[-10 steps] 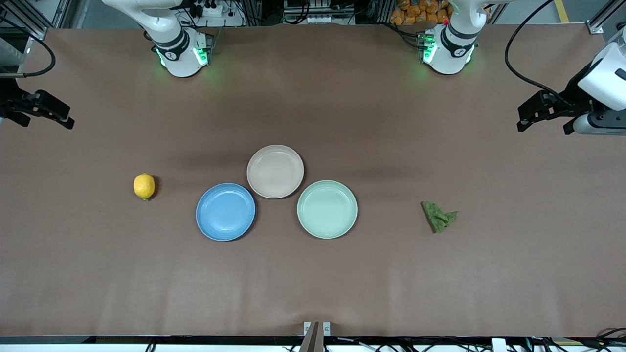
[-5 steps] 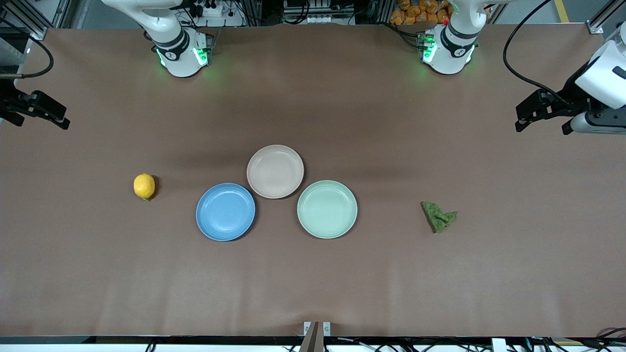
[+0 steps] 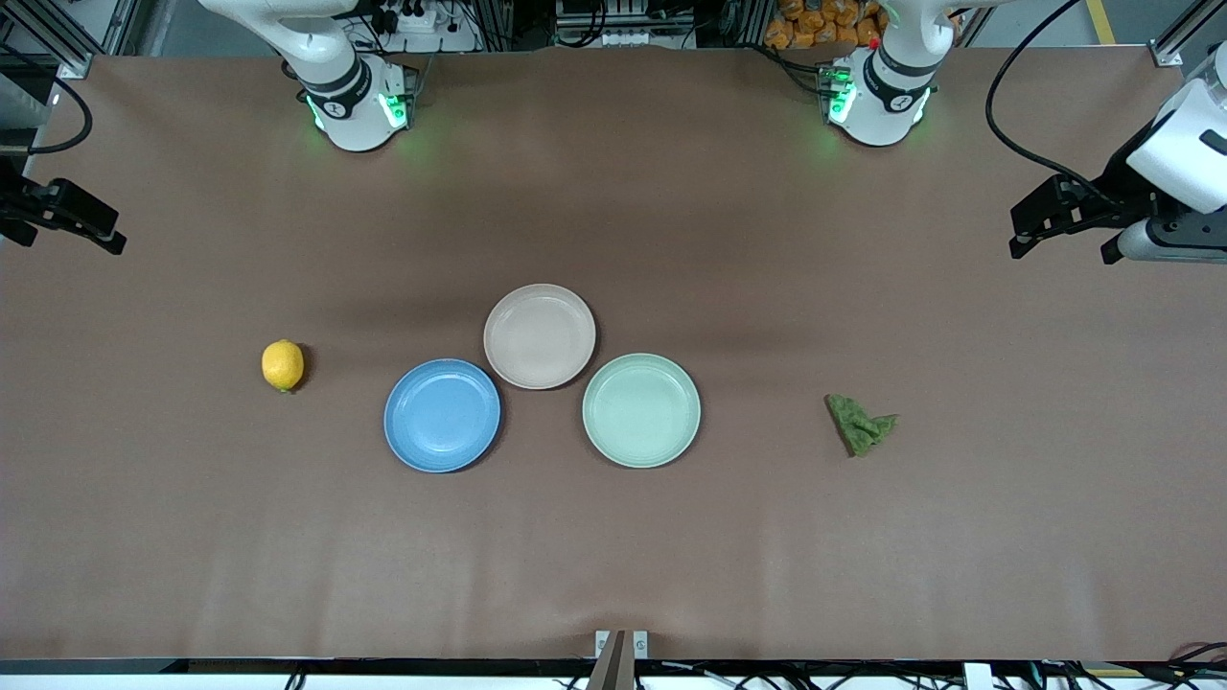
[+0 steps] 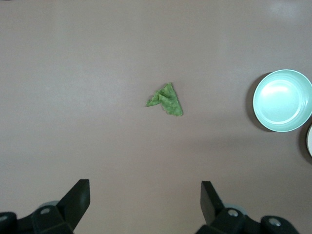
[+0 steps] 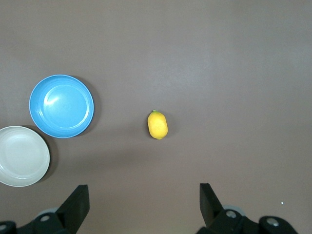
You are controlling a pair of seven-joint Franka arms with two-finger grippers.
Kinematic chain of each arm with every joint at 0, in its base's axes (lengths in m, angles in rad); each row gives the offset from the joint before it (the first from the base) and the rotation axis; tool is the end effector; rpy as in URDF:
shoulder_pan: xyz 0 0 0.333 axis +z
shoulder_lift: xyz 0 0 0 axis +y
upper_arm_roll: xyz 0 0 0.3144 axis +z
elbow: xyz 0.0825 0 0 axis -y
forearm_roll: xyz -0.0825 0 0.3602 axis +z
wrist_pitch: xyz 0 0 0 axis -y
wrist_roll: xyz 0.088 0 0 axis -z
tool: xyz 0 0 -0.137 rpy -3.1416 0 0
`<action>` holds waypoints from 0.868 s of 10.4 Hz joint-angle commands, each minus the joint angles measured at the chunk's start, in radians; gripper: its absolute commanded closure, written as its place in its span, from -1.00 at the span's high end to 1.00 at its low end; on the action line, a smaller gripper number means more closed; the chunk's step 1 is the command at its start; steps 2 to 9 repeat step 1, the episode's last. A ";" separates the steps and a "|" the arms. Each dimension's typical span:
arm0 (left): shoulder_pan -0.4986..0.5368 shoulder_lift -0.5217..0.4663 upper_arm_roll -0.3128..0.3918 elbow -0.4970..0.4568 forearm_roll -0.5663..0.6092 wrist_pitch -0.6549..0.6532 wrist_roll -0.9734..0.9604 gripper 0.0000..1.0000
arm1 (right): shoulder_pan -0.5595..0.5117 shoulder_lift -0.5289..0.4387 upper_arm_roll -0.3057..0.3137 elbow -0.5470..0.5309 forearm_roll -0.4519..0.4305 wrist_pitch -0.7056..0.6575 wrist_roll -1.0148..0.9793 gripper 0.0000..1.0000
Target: Pick lemon and lettuce from blue and beige plates
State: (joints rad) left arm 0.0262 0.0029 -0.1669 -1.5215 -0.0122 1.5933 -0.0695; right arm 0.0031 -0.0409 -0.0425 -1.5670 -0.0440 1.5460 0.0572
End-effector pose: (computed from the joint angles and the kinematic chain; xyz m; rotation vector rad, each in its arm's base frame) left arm 0.5311 -0.0767 0.6157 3.1180 -0.1112 0.1049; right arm 0.5158 -0.0269 0.6139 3.0956 -0.1520 0.0314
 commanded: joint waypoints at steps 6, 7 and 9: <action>0.000 0.002 -0.005 0.009 0.024 0.000 0.007 1.00 | 0.009 0.018 -0.007 0.027 -0.016 -0.010 0.019 1.00; 0.000 0.002 -0.005 0.009 0.024 0.000 0.007 1.00 | 0.009 0.018 -0.007 0.027 -0.016 -0.010 0.019 1.00; 0.000 0.002 -0.005 0.009 0.024 0.000 0.007 1.00 | 0.009 0.018 -0.007 0.027 -0.016 -0.010 0.019 1.00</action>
